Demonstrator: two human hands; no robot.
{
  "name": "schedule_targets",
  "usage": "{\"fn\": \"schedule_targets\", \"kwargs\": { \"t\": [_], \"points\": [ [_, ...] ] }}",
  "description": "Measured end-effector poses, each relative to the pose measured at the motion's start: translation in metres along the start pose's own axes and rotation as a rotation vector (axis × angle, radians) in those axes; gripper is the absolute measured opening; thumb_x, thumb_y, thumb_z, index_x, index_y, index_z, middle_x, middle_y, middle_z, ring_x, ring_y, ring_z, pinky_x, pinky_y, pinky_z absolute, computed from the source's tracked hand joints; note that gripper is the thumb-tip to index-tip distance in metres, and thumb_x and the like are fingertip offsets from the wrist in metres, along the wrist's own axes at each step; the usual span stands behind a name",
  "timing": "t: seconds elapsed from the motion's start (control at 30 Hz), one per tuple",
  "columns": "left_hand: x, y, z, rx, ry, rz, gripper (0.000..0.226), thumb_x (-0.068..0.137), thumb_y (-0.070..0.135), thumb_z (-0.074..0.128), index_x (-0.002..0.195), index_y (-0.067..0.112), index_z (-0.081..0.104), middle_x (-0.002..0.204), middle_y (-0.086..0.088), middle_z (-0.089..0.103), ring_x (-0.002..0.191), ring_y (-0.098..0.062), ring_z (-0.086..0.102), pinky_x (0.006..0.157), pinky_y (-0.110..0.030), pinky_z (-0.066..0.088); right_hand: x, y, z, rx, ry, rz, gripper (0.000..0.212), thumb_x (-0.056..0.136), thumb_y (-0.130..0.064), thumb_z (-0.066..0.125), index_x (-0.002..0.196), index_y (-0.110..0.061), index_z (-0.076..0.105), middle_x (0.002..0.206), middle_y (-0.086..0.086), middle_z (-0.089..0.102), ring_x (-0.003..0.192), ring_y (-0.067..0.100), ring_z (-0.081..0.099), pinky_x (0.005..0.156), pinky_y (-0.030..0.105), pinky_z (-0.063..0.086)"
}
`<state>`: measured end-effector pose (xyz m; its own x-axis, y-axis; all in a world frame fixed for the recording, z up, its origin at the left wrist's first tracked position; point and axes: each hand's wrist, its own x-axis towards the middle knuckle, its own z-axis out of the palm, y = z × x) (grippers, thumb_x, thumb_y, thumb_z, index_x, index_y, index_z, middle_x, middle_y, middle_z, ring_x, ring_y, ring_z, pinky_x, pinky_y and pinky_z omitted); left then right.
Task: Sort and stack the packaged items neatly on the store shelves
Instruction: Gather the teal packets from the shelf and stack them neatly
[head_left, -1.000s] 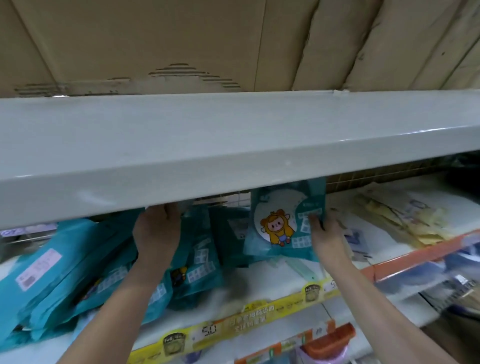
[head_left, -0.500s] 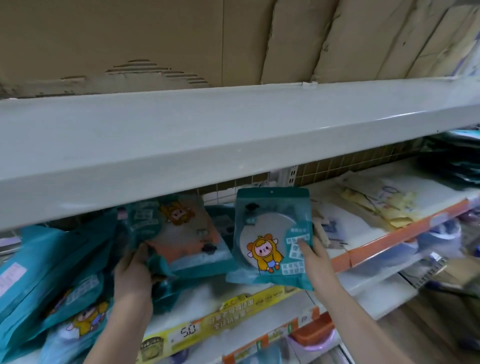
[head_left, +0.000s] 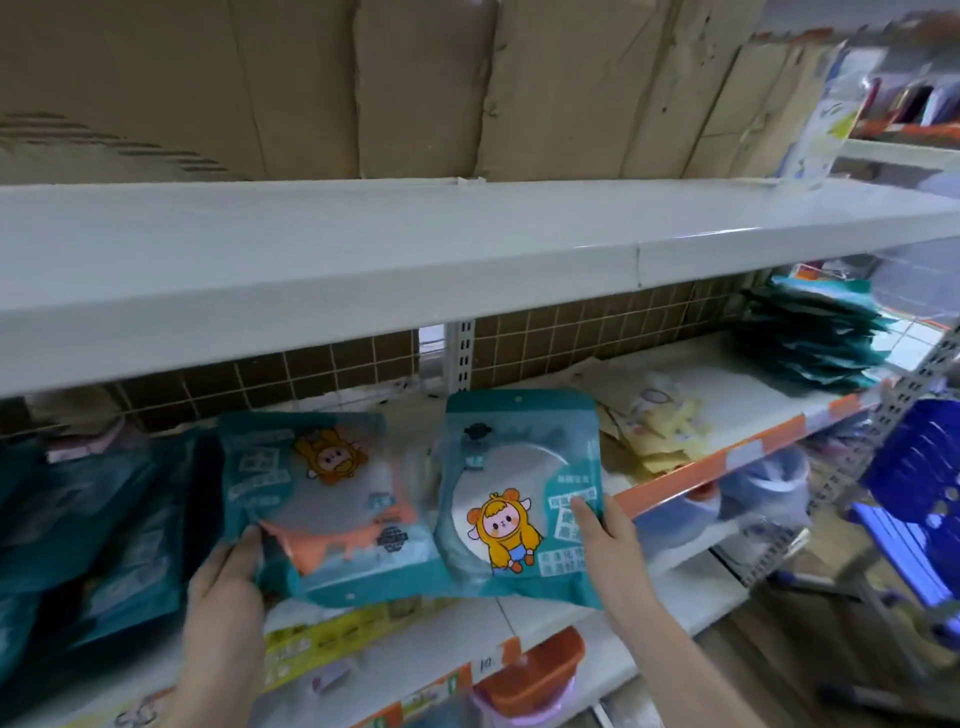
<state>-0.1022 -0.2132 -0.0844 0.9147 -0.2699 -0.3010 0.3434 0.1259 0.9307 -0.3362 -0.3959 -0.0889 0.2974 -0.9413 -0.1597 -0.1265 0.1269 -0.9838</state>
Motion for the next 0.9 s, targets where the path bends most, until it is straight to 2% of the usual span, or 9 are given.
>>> {"fn": "schedule_targets", "kwargs": {
  "t": [0.13, 0.23, 0.37, 0.47, 0.57, 0.67, 0.77, 0.8, 0.9],
  "points": [
    [-0.044, -0.017, 0.056, -0.002, -0.011, 0.014, 0.018, 0.099, 0.014, 0.048, 0.090, 0.012, 0.063, 0.090, -0.008, 0.063, 0.082, -0.022, 0.059, 0.072, -0.032, 0.053, 0.016, 0.002, -0.071, 0.024, 0.003, 0.018, 0.016, 0.100, -0.022, 0.046, 0.106, -0.023, 0.061, 0.094, -0.002, 0.071, 0.085, 0.015, 0.070, 0.071, 0.033, 0.055],
    [-0.073, -0.033, 0.094, -0.033, 0.033, 0.006, 0.020, 0.098, 0.019, 0.050, 0.111, 0.009, 0.060, 0.102, -0.009, 0.062, 0.093, -0.024, 0.058, 0.086, -0.036, 0.049, 0.029, 0.005, -0.122, 0.045, 0.029, 0.052, 0.016, 0.100, -0.021, 0.047, 0.103, -0.024, 0.061, 0.093, -0.001, 0.071, 0.087, 0.019, 0.069, 0.075, 0.039, 0.057],
    [-0.104, -0.050, 0.133, -0.043, -0.007, 0.004, 0.014, 0.099, 0.021, 0.048, 0.103, 0.013, 0.059, 0.105, -0.009, 0.060, 0.077, -0.016, 0.058, 0.067, -0.026, 0.051, 0.044, 0.008, -0.179, 0.089, 0.086, 0.109, 0.013, 0.099, -0.023, 0.048, 0.099, -0.026, 0.061, 0.094, 0.002, 0.069, 0.087, 0.024, 0.068, 0.078, 0.043, 0.057],
    [-0.115, -0.061, 0.157, -0.001, -0.023, -0.009, 0.020, 0.099, 0.024, 0.048, 0.111, 0.012, 0.059, 0.112, -0.011, 0.061, 0.098, -0.026, 0.059, 0.088, -0.038, 0.046, 0.056, 0.007, -0.213, 0.130, 0.128, 0.152, 0.012, 0.099, -0.022, 0.048, 0.095, -0.025, 0.059, 0.091, 0.004, 0.068, 0.084, 0.026, 0.068, 0.075, 0.043, 0.056],
    [-0.122, -0.072, 0.184, 0.023, -0.048, -0.026, 0.018, 0.100, 0.026, 0.046, 0.094, 0.016, 0.060, 0.113, -0.012, 0.062, 0.109, -0.032, 0.058, 0.099, -0.049, 0.044, 0.071, 0.006, -0.242, 0.154, 0.162, 0.169, 0.011, 0.098, -0.020, 0.049, 0.098, -0.018, 0.059, 0.092, 0.009, 0.069, 0.082, 0.028, 0.068, 0.071, 0.041, 0.057],
    [-0.130, -0.079, 0.217, 0.053, -0.064, -0.057, 0.019, 0.099, 0.028, 0.046, 0.091, 0.019, 0.060, 0.112, -0.011, 0.063, 0.109, -0.033, 0.060, 0.099, -0.051, 0.044, 0.089, 0.009, -0.270, 0.173, 0.191, 0.183, 0.012, 0.098, -0.021, 0.050, 0.102, -0.014, 0.059, 0.095, 0.012, 0.069, 0.082, 0.029, 0.068, 0.069, 0.039, 0.057],
    [-0.132, -0.089, 0.259, -0.018, -0.091, -0.084, 0.027, 0.099, 0.028, 0.046, 0.120, 0.014, 0.058, 0.119, -0.010, 0.062, 0.110, -0.031, 0.060, 0.099, -0.048, 0.045, 0.111, 0.012, -0.297, 0.201, 0.222, 0.203, 0.014, 0.097, -0.022, 0.052, 0.106, -0.014, 0.058, 0.097, 0.013, 0.069, 0.081, 0.029, 0.069, 0.066, 0.037, 0.057],
    [-0.135, -0.090, 0.274, -0.042, -0.097, -0.092, 0.028, 0.099, 0.026, 0.047, 0.122, 0.014, 0.058, 0.119, -0.010, 0.062, 0.107, -0.030, 0.060, 0.097, -0.047, 0.046, 0.119, 0.013, -0.305, 0.206, 0.235, 0.202, 0.012, 0.097, -0.021, 0.052, 0.105, -0.014, 0.058, 0.096, 0.013, 0.069, 0.079, 0.029, 0.068, 0.064, 0.036, 0.057],
    [-0.133, -0.101, 0.319, -0.098, -0.146, -0.062, 0.016, 0.099, 0.020, 0.046, 0.096, 0.015, 0.061, 0.116, -0.012, 0.059, 0.092, -0.027, 0.060, 0.083, -0.038, 0.051, 0.146, 0.012, -0.331, 0.190, 0.255, 0.196, 0.012, 0.097, -0.017, 0.049, 0.103, -0.011, 0.058, 0.092, 0.013, 0.068, 0.077, 0.030, 0.066, 0.073, 0.046, 0.057]
  ]
}}
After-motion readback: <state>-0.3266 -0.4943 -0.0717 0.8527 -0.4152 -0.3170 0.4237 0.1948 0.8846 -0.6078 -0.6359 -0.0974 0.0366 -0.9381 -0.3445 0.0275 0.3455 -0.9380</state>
